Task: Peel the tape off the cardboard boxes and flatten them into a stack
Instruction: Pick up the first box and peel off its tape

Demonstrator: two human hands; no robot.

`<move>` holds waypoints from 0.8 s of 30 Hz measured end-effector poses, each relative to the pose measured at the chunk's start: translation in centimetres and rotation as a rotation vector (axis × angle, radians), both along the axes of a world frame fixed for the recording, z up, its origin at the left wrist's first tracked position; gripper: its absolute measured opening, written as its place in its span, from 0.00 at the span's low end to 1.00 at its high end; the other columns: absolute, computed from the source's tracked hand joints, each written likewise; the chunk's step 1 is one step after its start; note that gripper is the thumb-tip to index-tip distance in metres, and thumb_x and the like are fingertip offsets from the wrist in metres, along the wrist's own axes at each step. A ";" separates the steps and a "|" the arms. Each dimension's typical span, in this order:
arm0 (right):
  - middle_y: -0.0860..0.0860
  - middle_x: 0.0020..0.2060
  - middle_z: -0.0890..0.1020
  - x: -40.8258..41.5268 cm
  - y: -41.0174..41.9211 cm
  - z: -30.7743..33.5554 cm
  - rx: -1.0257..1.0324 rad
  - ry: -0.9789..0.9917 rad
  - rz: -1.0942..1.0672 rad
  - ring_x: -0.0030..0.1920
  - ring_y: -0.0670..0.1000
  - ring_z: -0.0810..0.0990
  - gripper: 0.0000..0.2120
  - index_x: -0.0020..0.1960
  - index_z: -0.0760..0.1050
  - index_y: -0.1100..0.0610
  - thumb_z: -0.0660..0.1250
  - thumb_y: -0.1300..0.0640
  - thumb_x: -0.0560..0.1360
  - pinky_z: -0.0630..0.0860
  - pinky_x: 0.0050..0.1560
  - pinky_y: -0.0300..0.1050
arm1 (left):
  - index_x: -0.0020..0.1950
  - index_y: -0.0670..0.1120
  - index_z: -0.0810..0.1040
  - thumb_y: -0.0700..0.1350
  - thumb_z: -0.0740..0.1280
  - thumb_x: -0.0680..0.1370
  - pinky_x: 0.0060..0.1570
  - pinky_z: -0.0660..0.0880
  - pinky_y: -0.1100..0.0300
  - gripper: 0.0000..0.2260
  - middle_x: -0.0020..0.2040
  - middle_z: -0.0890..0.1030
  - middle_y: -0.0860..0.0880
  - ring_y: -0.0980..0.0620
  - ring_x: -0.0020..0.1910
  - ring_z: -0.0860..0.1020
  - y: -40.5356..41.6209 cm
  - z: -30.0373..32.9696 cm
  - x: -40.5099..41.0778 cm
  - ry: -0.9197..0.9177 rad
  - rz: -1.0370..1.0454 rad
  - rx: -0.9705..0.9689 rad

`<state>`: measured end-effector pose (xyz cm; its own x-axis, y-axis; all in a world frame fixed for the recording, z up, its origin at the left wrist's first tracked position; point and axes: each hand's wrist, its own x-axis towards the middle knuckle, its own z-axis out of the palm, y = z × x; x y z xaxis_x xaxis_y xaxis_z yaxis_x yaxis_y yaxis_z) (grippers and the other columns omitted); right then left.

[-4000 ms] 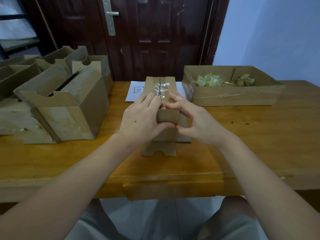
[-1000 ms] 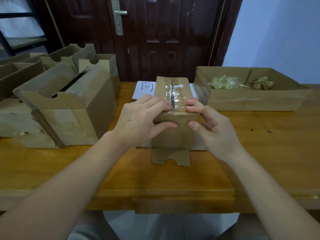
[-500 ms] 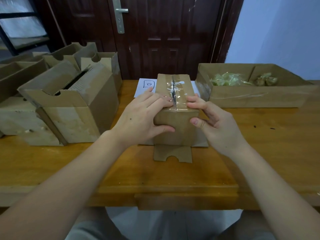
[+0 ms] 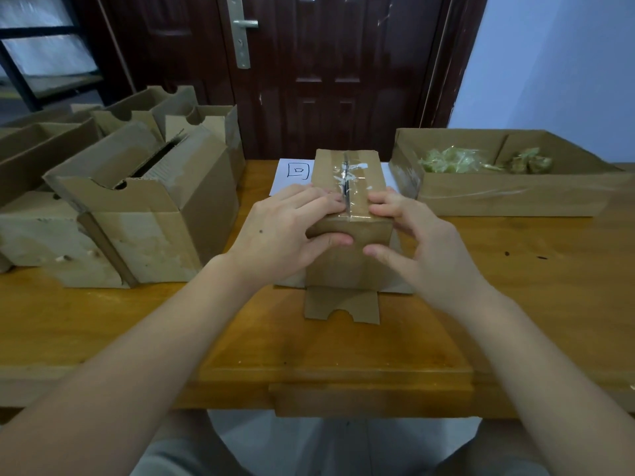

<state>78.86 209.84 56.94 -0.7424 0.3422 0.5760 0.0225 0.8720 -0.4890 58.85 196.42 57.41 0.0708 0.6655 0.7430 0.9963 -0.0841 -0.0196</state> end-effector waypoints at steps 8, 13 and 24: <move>0.51 0.74 0.72 -1.8 1.6 0.8 0.379 -0.143 0.020 0.77 0.51 0.66 0.35 0.74 0.71 0.56 0.74 0.40 0.74 0.65 0.76 0.51 | 0.75 0.46 0.72 0.54 0.68 0.81 0.74 0.70 0.48 0.24 0.76 0.72 0.51 0.55 0.79 0.64 -1.5 -0.6 -0.4 -0.288 -0.049 -0.202; 0.52 0.68 0.79 -2.5 2.0 0.3 0.456 -0.043 -0.001 0.71 0.53 0.74 0.30 0.69 0.77 0.58 0.73 0.39 0.75 0.70 0.72 0.49 | 0.80 0.52 0.58 0.59 0.73 0.74 0.78 0.59 0.52 0.39 0.83 0.56 0.56 0.59 0.82 0.50 -1.9 -1.9 0.9 -0.500 -0.016 -0.261; 0.44 0.72 0.75 -1.7 2.3 1.4 0.168 -0.084 0.079 0.75 0.41 0.67 0.22 0.73 0.75 0.51 0.66 0.50 0.80 0.64 0.77 0.46 | 0.69 0.44 0.75 0.51 0.75 0.75 0.70 0.72 0.50 0.25 0.69 0.76 0.46 0.48 0.70 0.72 -2.2 -2.8 1.3 -0.269 0.095 0.047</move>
